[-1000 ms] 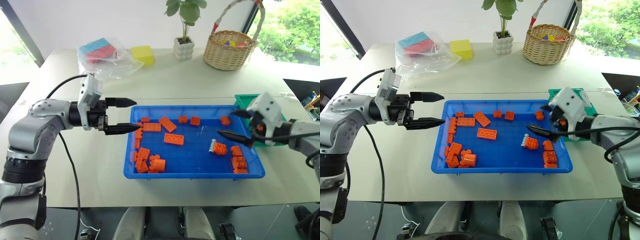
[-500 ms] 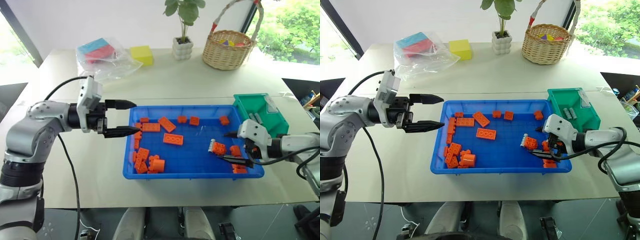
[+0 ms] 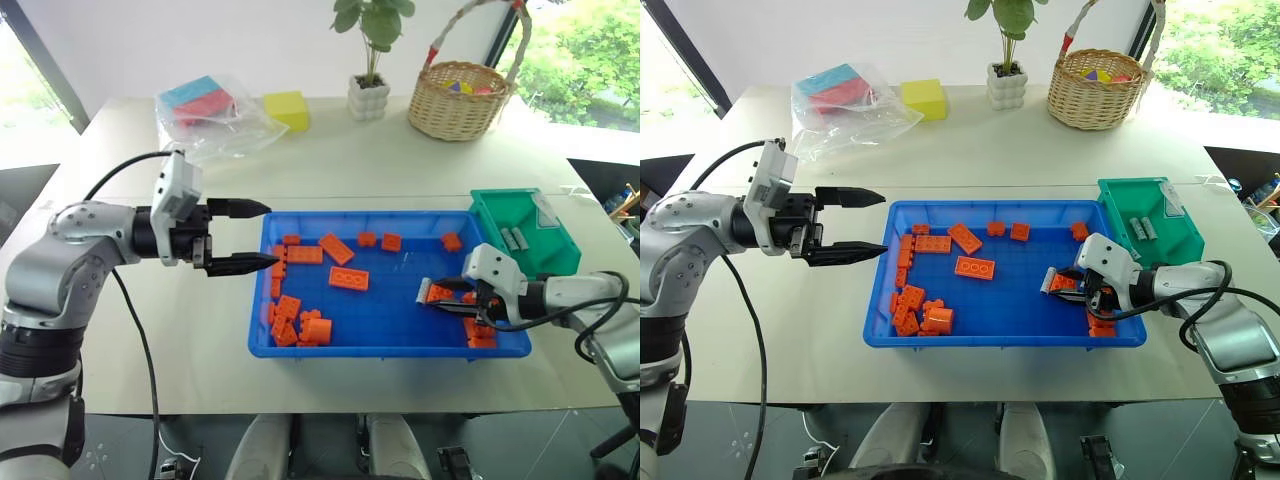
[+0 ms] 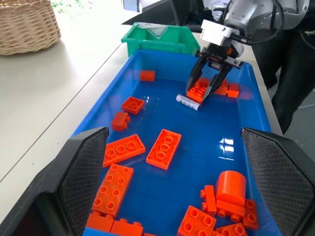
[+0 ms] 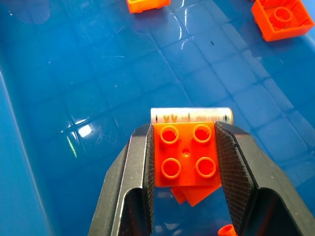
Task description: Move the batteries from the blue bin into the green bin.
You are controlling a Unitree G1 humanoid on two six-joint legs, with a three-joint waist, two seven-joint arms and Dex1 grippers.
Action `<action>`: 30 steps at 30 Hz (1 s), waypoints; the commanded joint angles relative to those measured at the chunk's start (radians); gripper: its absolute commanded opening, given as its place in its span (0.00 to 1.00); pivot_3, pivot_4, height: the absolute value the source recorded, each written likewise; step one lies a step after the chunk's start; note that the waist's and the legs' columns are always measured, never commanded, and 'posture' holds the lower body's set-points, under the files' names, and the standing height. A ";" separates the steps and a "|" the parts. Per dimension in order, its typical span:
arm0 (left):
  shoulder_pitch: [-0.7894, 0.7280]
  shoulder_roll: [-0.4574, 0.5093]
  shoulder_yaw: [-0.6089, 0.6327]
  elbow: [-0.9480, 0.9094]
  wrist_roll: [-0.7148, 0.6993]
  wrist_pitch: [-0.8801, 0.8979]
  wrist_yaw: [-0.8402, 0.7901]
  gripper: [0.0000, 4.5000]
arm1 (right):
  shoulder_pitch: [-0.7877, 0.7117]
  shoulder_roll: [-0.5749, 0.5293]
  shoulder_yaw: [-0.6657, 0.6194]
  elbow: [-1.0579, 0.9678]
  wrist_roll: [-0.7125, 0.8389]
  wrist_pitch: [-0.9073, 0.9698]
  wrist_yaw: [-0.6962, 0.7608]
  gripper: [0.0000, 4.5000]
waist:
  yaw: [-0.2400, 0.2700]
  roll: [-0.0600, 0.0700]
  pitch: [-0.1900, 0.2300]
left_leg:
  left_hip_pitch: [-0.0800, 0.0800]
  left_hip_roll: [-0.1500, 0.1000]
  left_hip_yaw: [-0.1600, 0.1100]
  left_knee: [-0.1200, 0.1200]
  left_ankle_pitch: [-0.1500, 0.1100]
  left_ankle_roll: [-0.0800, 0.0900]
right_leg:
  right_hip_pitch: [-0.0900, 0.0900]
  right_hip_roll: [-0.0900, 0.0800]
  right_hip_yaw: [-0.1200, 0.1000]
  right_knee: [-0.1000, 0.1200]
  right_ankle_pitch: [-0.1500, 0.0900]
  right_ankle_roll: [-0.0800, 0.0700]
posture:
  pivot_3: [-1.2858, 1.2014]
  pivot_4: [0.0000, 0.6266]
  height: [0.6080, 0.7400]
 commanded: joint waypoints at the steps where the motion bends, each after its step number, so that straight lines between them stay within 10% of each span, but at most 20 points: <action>1: -0.024 0.010 0.029 -0.003 -0.008 -0.012 -0.001 1.00 | -0.058 -0.002 -0.068 -0.039 0.058 0.054 -0.010 0.27 | 0.000 0.000 0.000 | 0.000 0.000 0.000 0.000 0.000 0.000 | 0.000 0.000 0.000 0.000 0.000 0.000 | 0.52 0.24 0.71; 11: -0.053 -0.009 0.013 0.021 0.002 -0.027 0.000 1.00 | -0.314 0.139 0.106 0.214 -0.113 0.055 -0.182 0.27 | 0.000 0.000 0.000 | 0.000 0.000 0.000 -0.001 0.000 0.000 | -0.001 0.001 0.000 0.000 0.001 0.000 | 0.52 0.24 0.71; 18: -0.059 -0.006 0.020 0.027 0.004 -0.028 -0.002 1.00 | -0.416 0.159 0.139 0.298 -0.150 -0.007 -0.140 0.99 | -0.007 0.000 0.000 | 0.000 -0.001 0.001 0.000 0.000 0.000 | -0.001 0.000 0.001 0.000 0.002 0.002 | 0.52 0.24 0.71; 30: -0.044 -0.009 0.031 0.020 0.000 -0.035 0.016 1.00 | -0.596 0.053 0.284 0.366 -0.170 -0.321 0.393 0.99 | -0.025 0.000 0.000 | 0.000 -0.001 0.001 0.000 0.000 0.000 | -0.001 0.002 0.000 0.001 0.002 0.003 | 0.52 0.24 0.71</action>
